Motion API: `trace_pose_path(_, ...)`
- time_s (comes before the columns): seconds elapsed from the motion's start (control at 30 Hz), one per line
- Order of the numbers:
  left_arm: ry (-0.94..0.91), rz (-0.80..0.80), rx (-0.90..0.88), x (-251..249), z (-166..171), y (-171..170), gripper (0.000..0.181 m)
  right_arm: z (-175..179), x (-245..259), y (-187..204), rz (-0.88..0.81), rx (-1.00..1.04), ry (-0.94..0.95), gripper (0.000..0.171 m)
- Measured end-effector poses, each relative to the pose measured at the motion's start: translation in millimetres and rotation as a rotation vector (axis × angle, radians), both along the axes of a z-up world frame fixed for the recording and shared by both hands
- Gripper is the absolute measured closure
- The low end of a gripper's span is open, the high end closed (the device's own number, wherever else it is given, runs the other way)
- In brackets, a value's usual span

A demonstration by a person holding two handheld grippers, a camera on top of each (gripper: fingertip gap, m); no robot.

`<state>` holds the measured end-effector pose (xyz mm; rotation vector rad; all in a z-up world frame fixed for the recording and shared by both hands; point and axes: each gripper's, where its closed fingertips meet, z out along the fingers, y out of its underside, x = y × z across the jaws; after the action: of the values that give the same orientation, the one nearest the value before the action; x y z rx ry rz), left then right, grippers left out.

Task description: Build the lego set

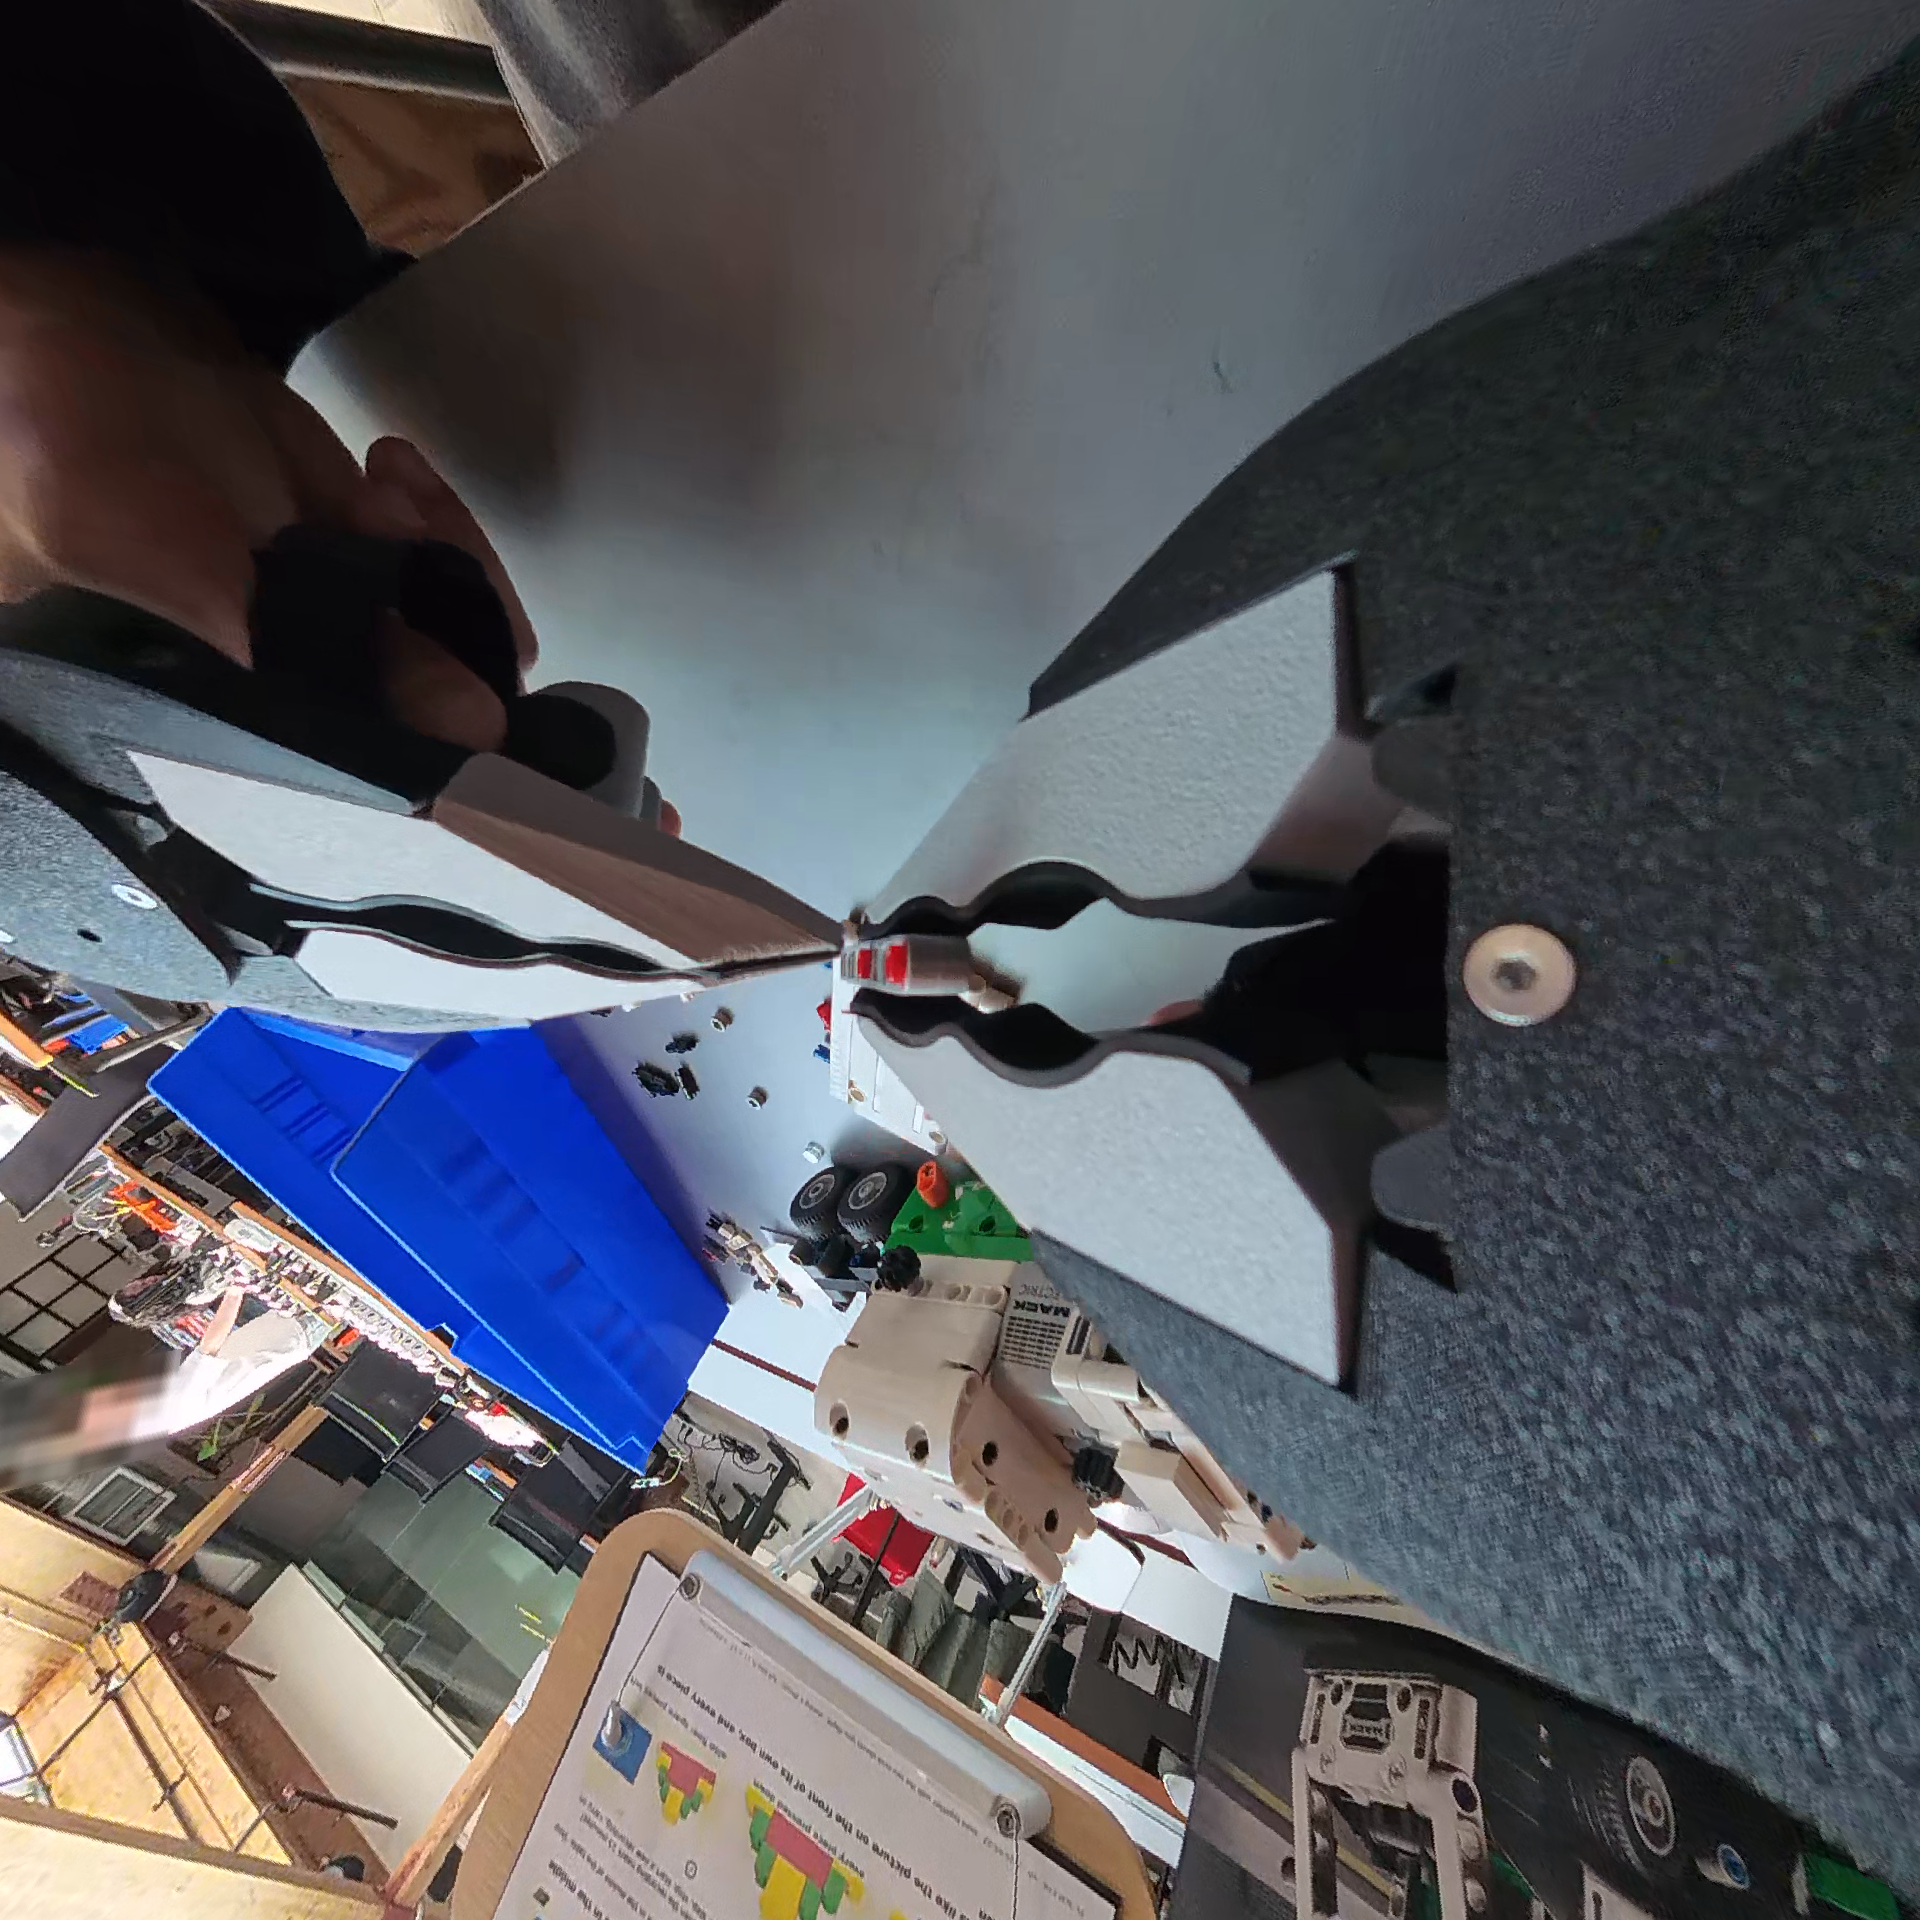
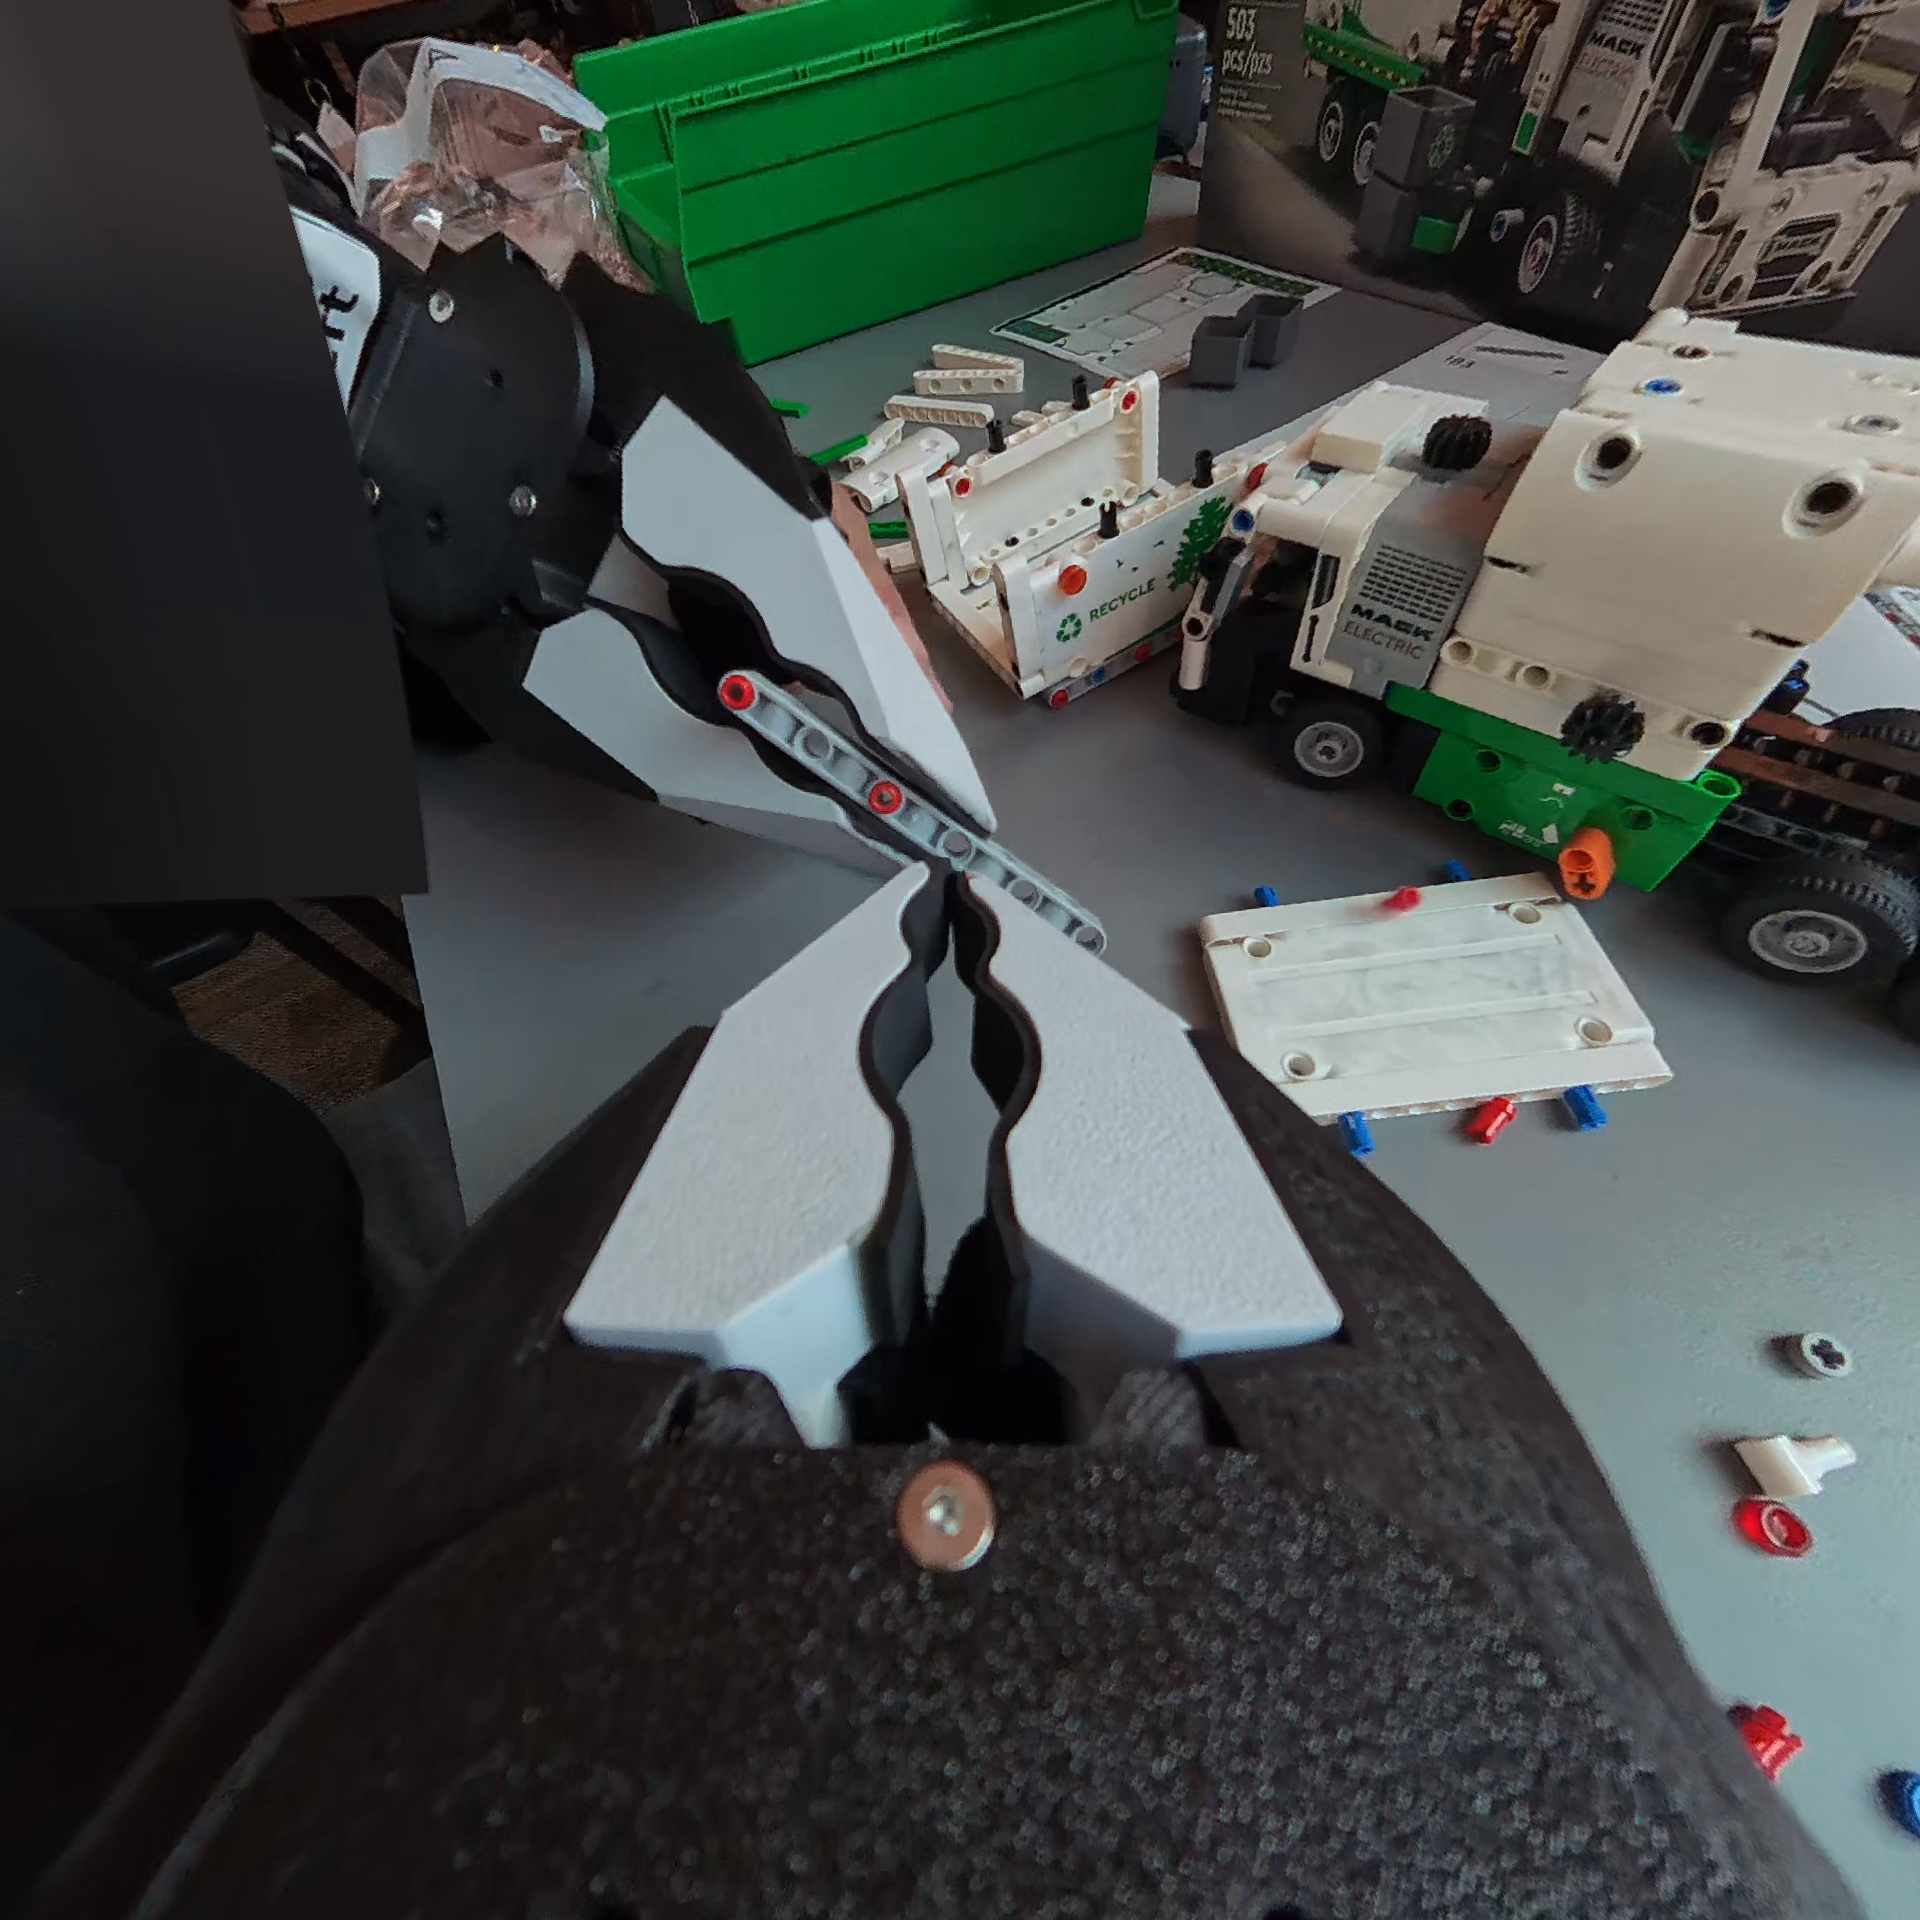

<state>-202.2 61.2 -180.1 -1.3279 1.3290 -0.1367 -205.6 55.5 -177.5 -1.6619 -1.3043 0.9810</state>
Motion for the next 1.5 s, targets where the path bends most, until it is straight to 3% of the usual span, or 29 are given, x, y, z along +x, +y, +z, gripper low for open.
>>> trace_pose_path(0.27, 0.021, 0.017, -0.042, -1.8, -8.3, 0.3, 0.175, -1.9, 14.2, 16.4, -0.046, -0.043, -0.015, 0.171)
trace_pose_path(0.53, 0.037, 0.036, -0.052, -2.0, -14.1, 2.2, 0.175, -27.0, 106.9, 81.0, -0.343, -0.004, -0.228, 0.160)
trace_pose_path(0.83, 0.065, 0.033, -0.034, 2.1, -16.1, -1.8, 0.175, -31.5, 120.0, 85.5, -0.341, 0.060, -0.310, 0.156)
trace_pose_path(1.0, 0.065, 0.022, -0.032, 3.1, -15.3, -4.5, 0.175, -32.3, 166.0, 122.5, -0.486, 0.141, -0.437, 0.157)
trace_pose_path(1.1, 0.074, 0.017, -0.037, 3.7, -18.6, -5.4, 0.175, -36.0, 170.9, 131.4, -0.433, 0.161, -0.470, 0.158)
trace_pose_path(1.4, 0.079, 0.008, -0.038, 4.7, -19.7, -6.5, 0.175, -52.7, 165.9, 133.6, -0.067, 0.189, -0.551, 0.157)
trace_pose_path(1.5, 0.082, 0.006, -0.044, 4.7, -21.1, -6.4, 0.175, -55.4, 163.6, 138.1, -0.027, 0.214, -0.569, 0.157)
